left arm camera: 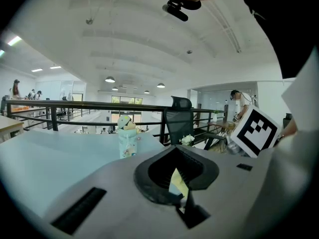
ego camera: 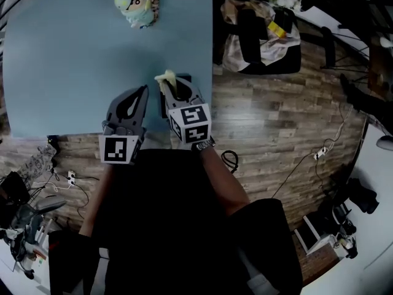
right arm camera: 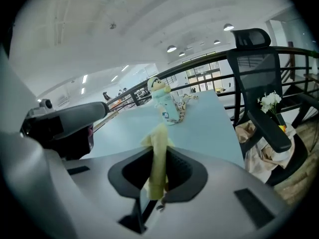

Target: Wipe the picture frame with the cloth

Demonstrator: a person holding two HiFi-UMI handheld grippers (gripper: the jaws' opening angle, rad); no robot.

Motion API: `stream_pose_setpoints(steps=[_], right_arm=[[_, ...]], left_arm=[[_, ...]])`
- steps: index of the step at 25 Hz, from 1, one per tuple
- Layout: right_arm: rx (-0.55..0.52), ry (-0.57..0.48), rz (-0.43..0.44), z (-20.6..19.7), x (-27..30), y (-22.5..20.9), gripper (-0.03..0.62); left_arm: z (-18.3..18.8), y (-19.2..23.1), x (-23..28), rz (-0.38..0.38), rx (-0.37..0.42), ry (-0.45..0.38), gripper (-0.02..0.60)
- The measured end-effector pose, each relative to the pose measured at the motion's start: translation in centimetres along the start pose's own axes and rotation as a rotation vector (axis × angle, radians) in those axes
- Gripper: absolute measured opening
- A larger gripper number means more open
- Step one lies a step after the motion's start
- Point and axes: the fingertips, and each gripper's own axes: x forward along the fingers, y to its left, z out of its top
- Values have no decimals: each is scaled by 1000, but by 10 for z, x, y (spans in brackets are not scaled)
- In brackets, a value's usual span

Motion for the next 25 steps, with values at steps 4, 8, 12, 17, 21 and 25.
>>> stream_pose_setpoints(steps=[4, 8, 12, 17, 21, 25], right_arm=[[5, 23, -8, -12, 11, -1, 58], [11, 66, -15, -23, 20, 1, 58], [16, 100, -33, -36, 30, -5, 58], [18, 165, -52, -55, 41, -10, 58], [23, 186, -53, -61, 48, -10, 58], [27, 219, -60, -69, 55, -14, 58]], left_arm=[[3, 2, -3, 6, -8, -9, -3], [5, 3, -7, 17, -17, -18, -3], [7, 5, -10, 23, -11, -26, -3], [3, 9, -17, 38, -8, -24, -3], [-2, 13, -21, 50, -10, -14, -3], [-5, 15, -21, 58, -16, -13, -3]])
